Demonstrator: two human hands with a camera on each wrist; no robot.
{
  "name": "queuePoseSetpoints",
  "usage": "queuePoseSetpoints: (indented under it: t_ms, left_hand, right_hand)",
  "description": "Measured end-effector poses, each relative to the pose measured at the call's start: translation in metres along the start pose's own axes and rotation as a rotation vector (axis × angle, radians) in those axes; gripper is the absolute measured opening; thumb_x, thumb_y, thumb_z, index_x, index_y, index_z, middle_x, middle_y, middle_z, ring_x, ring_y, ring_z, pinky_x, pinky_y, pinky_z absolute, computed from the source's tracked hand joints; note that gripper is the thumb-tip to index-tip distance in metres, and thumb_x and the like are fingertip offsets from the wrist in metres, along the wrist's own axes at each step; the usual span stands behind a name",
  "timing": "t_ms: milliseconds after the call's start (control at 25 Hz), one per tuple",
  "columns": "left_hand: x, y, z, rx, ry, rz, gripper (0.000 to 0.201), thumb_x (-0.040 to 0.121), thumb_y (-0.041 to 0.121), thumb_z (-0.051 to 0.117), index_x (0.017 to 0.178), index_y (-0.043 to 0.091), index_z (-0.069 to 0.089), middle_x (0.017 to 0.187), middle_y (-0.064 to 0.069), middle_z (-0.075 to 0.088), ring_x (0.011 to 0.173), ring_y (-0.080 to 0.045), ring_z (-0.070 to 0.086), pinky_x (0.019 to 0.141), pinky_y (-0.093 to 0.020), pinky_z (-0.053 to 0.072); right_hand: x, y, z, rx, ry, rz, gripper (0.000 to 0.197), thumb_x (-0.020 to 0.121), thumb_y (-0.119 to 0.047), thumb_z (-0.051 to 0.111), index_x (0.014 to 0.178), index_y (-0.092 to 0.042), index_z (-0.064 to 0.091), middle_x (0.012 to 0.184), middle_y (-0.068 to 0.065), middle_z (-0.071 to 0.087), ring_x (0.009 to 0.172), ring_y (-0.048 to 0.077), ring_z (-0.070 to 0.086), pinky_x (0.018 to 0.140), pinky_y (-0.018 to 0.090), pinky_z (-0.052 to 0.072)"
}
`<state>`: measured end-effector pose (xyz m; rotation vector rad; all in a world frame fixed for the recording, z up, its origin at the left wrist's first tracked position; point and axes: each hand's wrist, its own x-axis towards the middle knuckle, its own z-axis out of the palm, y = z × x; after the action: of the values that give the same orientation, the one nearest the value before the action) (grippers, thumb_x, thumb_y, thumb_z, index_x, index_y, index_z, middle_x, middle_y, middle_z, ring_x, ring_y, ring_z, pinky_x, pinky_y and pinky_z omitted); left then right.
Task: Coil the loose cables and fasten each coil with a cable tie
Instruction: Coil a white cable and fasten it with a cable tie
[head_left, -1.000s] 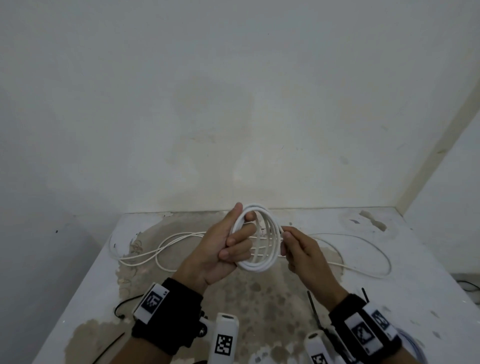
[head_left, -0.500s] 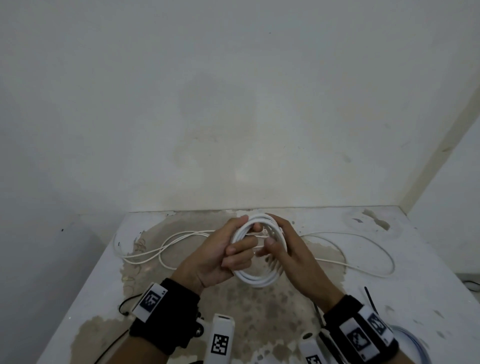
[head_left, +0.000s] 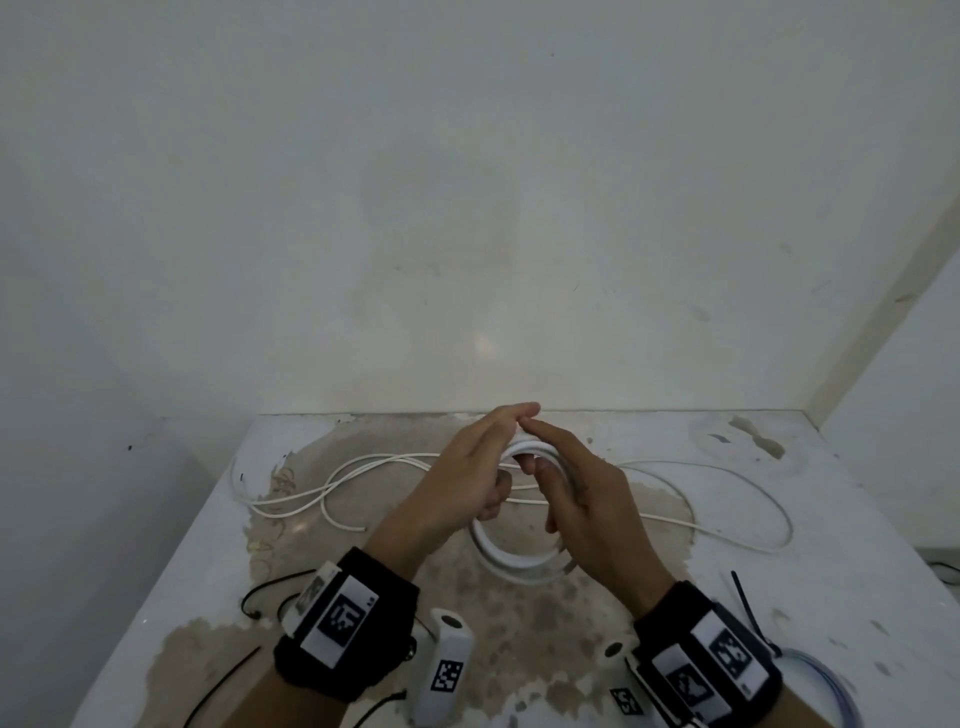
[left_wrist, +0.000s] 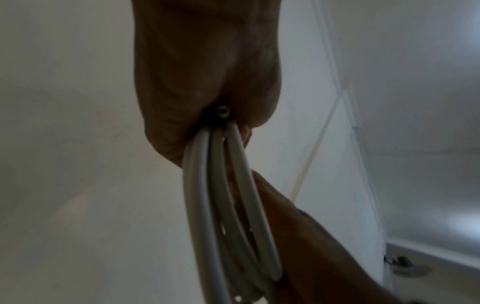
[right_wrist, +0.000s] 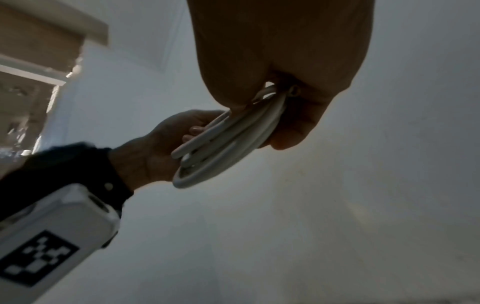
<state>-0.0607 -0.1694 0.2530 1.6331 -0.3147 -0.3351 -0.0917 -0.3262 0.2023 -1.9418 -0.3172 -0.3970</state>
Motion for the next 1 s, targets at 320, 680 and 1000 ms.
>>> queuePoseSetpoints:
  t_ms: [320, 680, 1000]
  left_hand:
    - [0.004, -0.016, 0.002, 0.460, 0.245, 0.256, 0.031, 0.103, 0.038, 0.040, 0.129, 0.030, 0.054, 0.070, 0.003, 0.064, 0.047, -0.011, 0.061, 0.053, -0.024, 0.048]
    - [0.002, -0.008, -0.016, 0.203, -0.181, 0.072, 0.027, 0.104, 0.020, 0.044, 0.128, 0.020, 0.057, 0.080, -0.004, 0.061, 0.050, -0.017, 0.055, 0.051, -0.027, 0.047]
    - [0.007, -0.009, -0.008, -0.136, 0.074, 0.059, 0.037, 0.106, 0.013, 0.032, 0.133, 0.019, 0.056, 0.081, -0.002, 0.053, 0.048, -0.012, 0.033, 0.043, -0.023, 0.035]
  right_hand:
    - [0.009, 0.011, 0.004, 0.195, 0.151, 0.130, 0.030, 0.105, -0.015, 0.049, 0.128, -0.032, 0.060, 0.085, -0.014, 0.065, 0.060, 0.003, 0.056, 0.061, 0.023, 0.046]
    - [0.016, 0.005, -0.012, 0.020, -0.045, 0.036, 0.039, 0.100, -0.020, 0.059, 0.137, -0.033, 0.057, 0.098, -0.012, 0.074, 0.079, 0.006, 0.068, 0.073, 0.021, 0.053]
    - [0.001, 0.009, 0.004, 0.444, 0.061, 0.257, 0.046, 0.104, -0.001, 0.043, 0.139, -0.031, 0.051, 0.092, 0.008, 0.067, 0.058, 0.023, 0.059, 0.055, 0.028, 0.050]
